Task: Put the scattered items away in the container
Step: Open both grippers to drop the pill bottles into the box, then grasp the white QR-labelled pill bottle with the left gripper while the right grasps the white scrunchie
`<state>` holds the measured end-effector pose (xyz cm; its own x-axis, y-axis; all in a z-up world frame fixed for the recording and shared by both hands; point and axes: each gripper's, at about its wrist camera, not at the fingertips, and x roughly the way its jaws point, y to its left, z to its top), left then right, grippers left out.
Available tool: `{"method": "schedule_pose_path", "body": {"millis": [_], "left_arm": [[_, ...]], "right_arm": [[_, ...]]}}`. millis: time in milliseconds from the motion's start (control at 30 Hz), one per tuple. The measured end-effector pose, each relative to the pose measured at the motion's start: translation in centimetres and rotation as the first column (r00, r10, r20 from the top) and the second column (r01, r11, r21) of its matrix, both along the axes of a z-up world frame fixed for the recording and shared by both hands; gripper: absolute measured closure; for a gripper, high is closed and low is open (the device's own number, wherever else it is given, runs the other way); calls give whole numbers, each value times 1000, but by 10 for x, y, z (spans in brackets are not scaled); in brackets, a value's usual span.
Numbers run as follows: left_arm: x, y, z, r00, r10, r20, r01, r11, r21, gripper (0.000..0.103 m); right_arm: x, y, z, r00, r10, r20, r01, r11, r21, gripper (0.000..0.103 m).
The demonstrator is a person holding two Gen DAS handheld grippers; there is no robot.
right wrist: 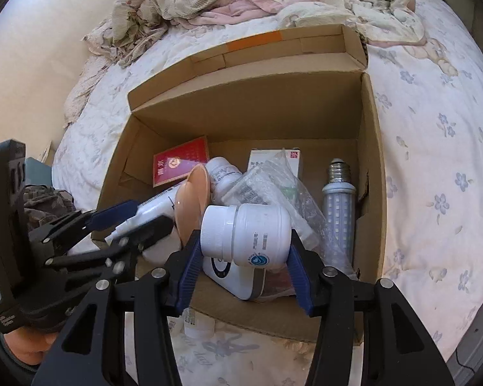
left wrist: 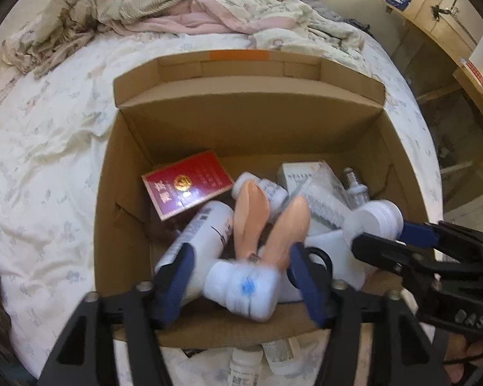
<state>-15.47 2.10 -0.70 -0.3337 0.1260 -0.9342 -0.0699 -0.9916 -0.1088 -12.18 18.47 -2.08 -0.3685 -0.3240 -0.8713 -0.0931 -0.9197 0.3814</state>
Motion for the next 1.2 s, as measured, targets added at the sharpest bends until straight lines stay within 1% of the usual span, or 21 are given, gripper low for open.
{"method": "schedule_pose_path", "body": {"millis": [33, 67, 100, 200, 333, 500, 567, 667, 700, 767, 833, 867, 967, 1067, 1100, 1167, 1200], "left_arm": [[1, -1, 2, 1000, -3, 0, 3, 1000, 0, 33], [2, -2, 4, 1000, -1, -4, 1, 1000, -4, 32], [3, -3, 7, 1000, -1, -13, 1, 1000, 3, 31], [11, -10, 21, 999, 5, -42, -3, 999, 33, 30], [24, -21, 36, 997, 22, -77, -19, 999, 35, 26], [45, -37, 47, 994, 32, -102, -27, 998, 48, 26], [60, -45, 48, 993, 36, -108, -29, 997, 73, 26], [82, -54, 48, 994, 28, -107, -8, 983, 181, 23], [93, -56, 47, 994, 7, -109, 16, 977, 211, 23], [105, -56, 43, 993, -15, -116, 38, 979, 202, 23], [113, -57, 32, 992, -33, -118, 54, 983, 177, 23], [114, -58, 28, 993, -34, -114, 54, 984, 171, 23], [117, -69, 6, 995, 3, -97, 13, 986, 164, 23], [120, -86, -19, 994, 77, -76, -55, 965, 258, 23], [122, -92, -28, 992, 101, -73, -78, 961, 265, 23], [122, -99, -42, 989, 144, -41, -131, 963, 236, 23], [120, -104, -47, 984, 175, -18, -166, 958, 233, 23]], "right_arm": [[0, 3, -3, 1000, -10, 14, 10, 1000, -17, 41], [-1, 4, -4, 1000, -20, 19, 20, 1000, -22, 34], [-2, 5, -4, 999, -31, 20, 31, 999, -26, 32], [-2, 9, 3, 999, -46, -4, 45, 998, -44, 32], [1, 11, 17, 996, -56, -66, 56, 998, -5, 32], [6, 22, 22, 992, -88, -94, 86, 996, -26, 32], [10, 26, 23, 990, -101, -103, 99, 995, -25, 32], [19, 28, 27, 987, -103, -123, 102, 995, -10, 32], [24, 30, 30, 986, -100, -133, 101, 995, -3, 32], [36, 33, 36, 982, -100, -158, 101, 995, 3, 32], [48, 39, 42, 978, -109, -179, 111, 994, 2, 32], [57, 44, 45, 975, -121, -189, 123, 992, 1, 32], [73, 57, 46, 971, -147, -188, 150, 989, 5, 32], [87, 72, 38, 976, -173, -136, 181, 982, 50, 32], [92, 78, 32, 977, -187, -102, 194, 978, 71, 32], [98, 85, 15, 981, -193, -25, 194, 977, 83, 32], [99, 86, 5, 983, -185, 20, 183, 979, 86, 32]]}}
